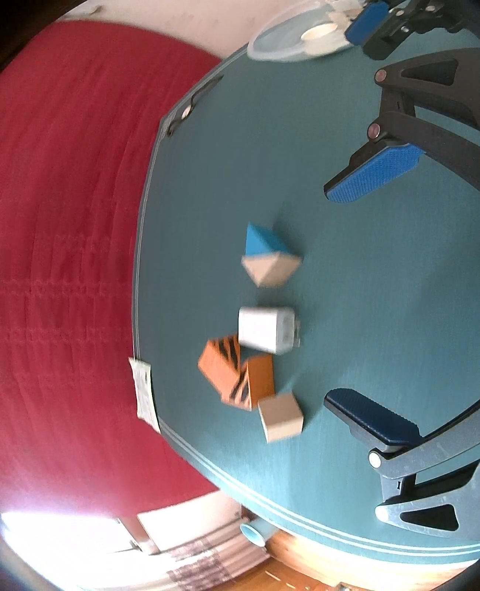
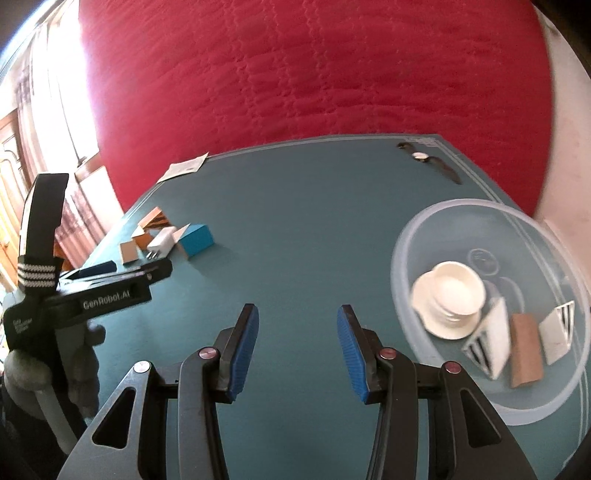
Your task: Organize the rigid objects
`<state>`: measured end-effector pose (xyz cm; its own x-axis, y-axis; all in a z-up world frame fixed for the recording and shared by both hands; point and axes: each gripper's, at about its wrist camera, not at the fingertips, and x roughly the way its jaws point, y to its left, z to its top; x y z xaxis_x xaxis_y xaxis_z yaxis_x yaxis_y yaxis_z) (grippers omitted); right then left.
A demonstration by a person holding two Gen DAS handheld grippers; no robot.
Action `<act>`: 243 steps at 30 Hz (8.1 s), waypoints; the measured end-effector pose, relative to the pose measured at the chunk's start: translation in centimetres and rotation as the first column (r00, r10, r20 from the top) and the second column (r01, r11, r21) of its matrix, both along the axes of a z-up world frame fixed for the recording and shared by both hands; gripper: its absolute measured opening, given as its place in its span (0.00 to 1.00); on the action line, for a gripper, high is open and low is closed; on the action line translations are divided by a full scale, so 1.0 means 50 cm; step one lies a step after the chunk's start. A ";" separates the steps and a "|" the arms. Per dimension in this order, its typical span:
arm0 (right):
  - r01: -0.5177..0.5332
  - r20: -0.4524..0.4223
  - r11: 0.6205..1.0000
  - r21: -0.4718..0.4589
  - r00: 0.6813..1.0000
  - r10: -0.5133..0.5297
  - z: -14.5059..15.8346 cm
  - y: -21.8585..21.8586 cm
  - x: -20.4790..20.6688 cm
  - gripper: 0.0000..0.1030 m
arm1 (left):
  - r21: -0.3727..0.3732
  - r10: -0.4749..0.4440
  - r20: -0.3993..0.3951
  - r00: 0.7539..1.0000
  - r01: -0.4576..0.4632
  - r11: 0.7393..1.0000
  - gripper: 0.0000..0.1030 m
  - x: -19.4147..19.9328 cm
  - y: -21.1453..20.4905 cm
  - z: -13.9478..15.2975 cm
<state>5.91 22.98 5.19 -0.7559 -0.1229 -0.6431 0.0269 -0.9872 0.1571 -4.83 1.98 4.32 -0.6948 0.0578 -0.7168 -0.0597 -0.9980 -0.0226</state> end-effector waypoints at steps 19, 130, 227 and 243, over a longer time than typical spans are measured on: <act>-0.056 0.063 0.998 -0.003 0.996 0.057 -0.027 -0.047 -0.024 0.45 | -0.016 0.225 0.013 0.974 -0.225 0.974 0.99 -0.060 -0.170 -0.016; -0.128 0.064 0.992 -0.006 0.990 0.128 -0.028 -0.193 -0.187 0.21 | 0.160 0.042 -0.032 0.999 -0.036 0.986 0.34 -0.027 -0.146 -0.011; 0.385 -0.048 0.922 -0.036 0.921 -0.386 0.003 0.356 0.115 0.22 | 0.045 -0.514 -0.065 0.855 0.517 0.855 0.34 0.125 0.411 0.056; 0.395 -0.065 0.918 -0.047 0.916 -0.397 0.011 0.365 0.128 0.23 | 0.103 -0.587 -0.038 0.809 0.587 0.803 0.73 0.119 0.496 0.038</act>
